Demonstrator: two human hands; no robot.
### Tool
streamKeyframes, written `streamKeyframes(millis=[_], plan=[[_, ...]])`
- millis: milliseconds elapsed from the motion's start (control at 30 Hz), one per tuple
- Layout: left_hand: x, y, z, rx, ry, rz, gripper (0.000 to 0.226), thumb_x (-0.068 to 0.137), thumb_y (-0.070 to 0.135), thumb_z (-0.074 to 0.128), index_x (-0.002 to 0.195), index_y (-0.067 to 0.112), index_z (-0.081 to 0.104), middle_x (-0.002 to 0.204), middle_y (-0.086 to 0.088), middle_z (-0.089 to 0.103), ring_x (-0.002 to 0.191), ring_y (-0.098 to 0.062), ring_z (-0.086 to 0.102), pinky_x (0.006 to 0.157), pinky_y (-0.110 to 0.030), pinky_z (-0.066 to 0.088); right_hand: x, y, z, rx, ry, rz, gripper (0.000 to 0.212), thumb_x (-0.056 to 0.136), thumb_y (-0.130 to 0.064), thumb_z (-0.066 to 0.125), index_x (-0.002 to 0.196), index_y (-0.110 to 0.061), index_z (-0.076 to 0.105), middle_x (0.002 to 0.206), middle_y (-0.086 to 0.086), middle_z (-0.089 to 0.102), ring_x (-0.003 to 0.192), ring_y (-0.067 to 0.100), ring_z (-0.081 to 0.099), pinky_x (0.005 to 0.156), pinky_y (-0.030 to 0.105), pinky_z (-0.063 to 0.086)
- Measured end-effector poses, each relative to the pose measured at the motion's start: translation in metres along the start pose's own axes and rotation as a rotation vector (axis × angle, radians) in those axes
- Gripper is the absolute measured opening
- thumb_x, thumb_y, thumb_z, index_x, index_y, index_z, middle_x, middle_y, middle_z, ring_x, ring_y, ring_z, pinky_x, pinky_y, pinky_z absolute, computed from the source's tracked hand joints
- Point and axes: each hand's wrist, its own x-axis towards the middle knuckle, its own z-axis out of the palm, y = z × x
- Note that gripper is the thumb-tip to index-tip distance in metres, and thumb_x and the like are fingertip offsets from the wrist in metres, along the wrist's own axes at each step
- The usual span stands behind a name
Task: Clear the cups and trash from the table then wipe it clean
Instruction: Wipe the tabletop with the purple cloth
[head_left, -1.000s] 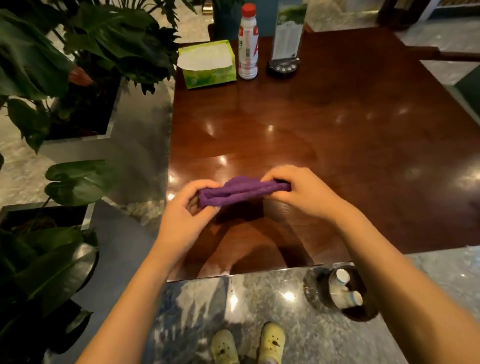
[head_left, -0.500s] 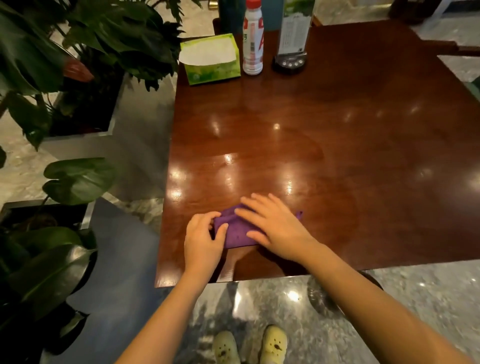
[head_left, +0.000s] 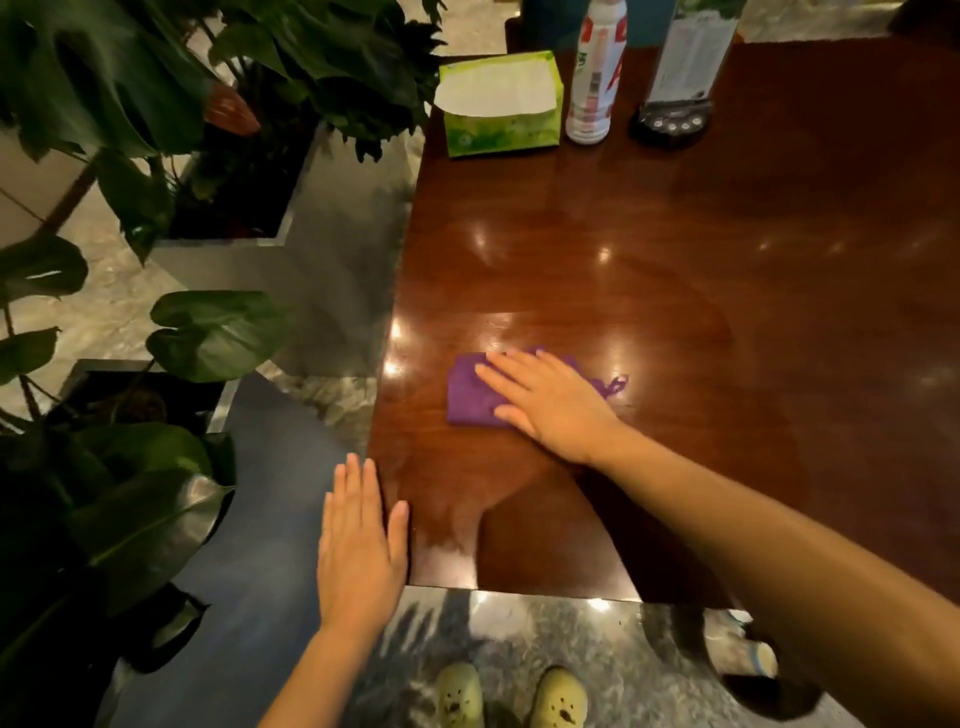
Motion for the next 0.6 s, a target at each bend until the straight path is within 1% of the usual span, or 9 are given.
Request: streamKeyframes(millis=[67, 167, 233, 300, 367, 433, 500, 533, 600], plan=[[0.0, -0.001, 0.0, 0.012, -0.022, 0.015, 0.087, 0.084, 0.066, -0.01, 0.147, 0.009, 0.007, 0.155, -0.001, 0.0, 0.143, -0.01, -0.003, 0.117, -0.025, -0.004, 0.039, 0.007, -0.006, 0.004, 0.015, 0.037, 0.054, 0.087, -0.043, 0.033, 0.131, -0.019, 0.054, 0.133, 0.007, 0.059, 0.116, 0.027, 0.06, 0.093, 0.043, 0.049], [-0.001, -0.002, -0.004, 0.007, -0.05, 0.024, 0.082, 0.083, 0.068, -0.012, 0.145, 0.015, -0.002, 0.155, 0.002, -0.008, 0.143, -0.008, -0.01, 0.115, -0.02, -0.011, 0.093, 0.017, -0.01, 0.071, 0.023, 0.101, 0.052, 0.097, -0.04, 0.035, 0.145, -0.02, 0.031, 0.153, 0.008, 0.033, 0.138, 0.028, 0.036, 0.11, 0.043, 0.029], [-0.005, -0.004, -0.009, -0.023, -0.077, -0.001, 0.08, 0.079, 0.07, -0.014, 0.143, 0.022, -0.01, 0.153, 0.007, -0.017, 0.14, -0.003, -0.019, 0.115, -0.02, -0.012, 0.12, 0.022, -0.008, 0.09, 0.064, 0.151, 0.053, 0.098, -0.038, 0.035, 0.147, -0.019, 0.026, 0.155, 0.008, 0.027, 0.141, 0.029, 0.029, 0.112, 0.044, 0.024], [-0.014, -0.004, -0.012, -0.114, -0.085, -0.101, 0.074, 0.083, 0.068, -0.006, 0.142, 0.024, -0.015, 0.154, 0.008, -0.02, 0.139, 0.0, -0.021, 0.116, -0.022, -0.009, 0.135, 0.022, -0.007, 0.103, 0.067, 0.197, 0.054, 0.099, -0.039, 0.033, 0.147, -0.019, 0.024, 0.156, 0.008, 0.025, 0.141, 0.028, 0.027, 0.113, 0.044, 0.022], [-0.024, -0.003, -0.015, -0.264, -0.134, -0.191, 0.074, 0.087, 0.062, 0.016, 0.144, 0.026, -0.015, 0.155, 0.011, -0.016, 0.139, 0.002, -0.017, 0.118, -0.025, -0.002, 0.135, 0.016, -0.005, 0.098, 0.041, 0.228, 0.054, 0.099, -0.04, 0.029, 0.148, -0.019, 0.022, 0.156, 0.007, 0.023, 0.142, 0.028, 0.025, 0.113, 0.043, 0.022], [-0.031, -0.005, -0.016, -0.367, -0.163, -0.151, 0.087, 0.082, 0.063, 0.035, 0.144, 0.027, -0.015, 0.152, 0.017, -0.016, 0.139, 0.002, -0.016, 0.117, -0.026, 0.001, 0.124, 0.0, -0.003, 0.087, 0.047, 0.2, 0.054, 0.099, -0.039, 0.029, 0.148, -0.018, 0.023, 0.155, 0.008, 0.026, 0.141, 0.029, 0.027, 0.112, 0.043, 0.024], [-0.031, -0.012, -0.018, -0.402, -0.219, -0.076, 0.105, 0.073, 0.072, 0.046, 0.144, 0.028, -0.017, 0.149, 0.021, -0.02, 0.138, 0.003, -0.02, 0.115, -0.023, 0.0, 0.103, -0.024, -0.002, 0.097, 0.056, 0.14, 0.054, 0.097, -0.039, 0.031, 0.145, -0.015, 0.031, 0.152, 0.011, 0.034, 0.137, 0.032, 0.035, 0.108, 0.045, 0.03], [-0.031, -0.015, -0.019, -0.394, -0.247, -0.046, 0.111, 0.068, 0.077, 0.047, 0.142, 0.029, -0.02, 0.148, 0.022, -0.023, 0.138, 0.004, -0.022, 0.113, -0.022, -0.001, 0.09, -0.037, -0.002, 0.102, 0.047, 0.109, 0.054, 0.095, -0.04, 0.03, 0.143, -0.014, 0.037, 0.148, 0.013, 0.04, 0.133, 0.033, 0.041, 0.105, 0.045, 0.035], [-0.03, -0.021, -0.018, -0.327, -0.268, -0.002, 0.113, 0.062, 0.085, 0.039, 0.138, 0.031, -0.025, 0.146, 0.02, -0.028, 0.137, 0.002, -0.027, 0.113, -0.021, -0.004, 0.062, -0.06, 0.0, 0.104, 0.038, 0.056, 0.057, 0.089, -0.042, 0.03, 0.135, -0.013, 0.049, 0.137, 0.014, 0.054, 0.122, 0.034, 0.054, 0.097, 0.044, 0.045]])
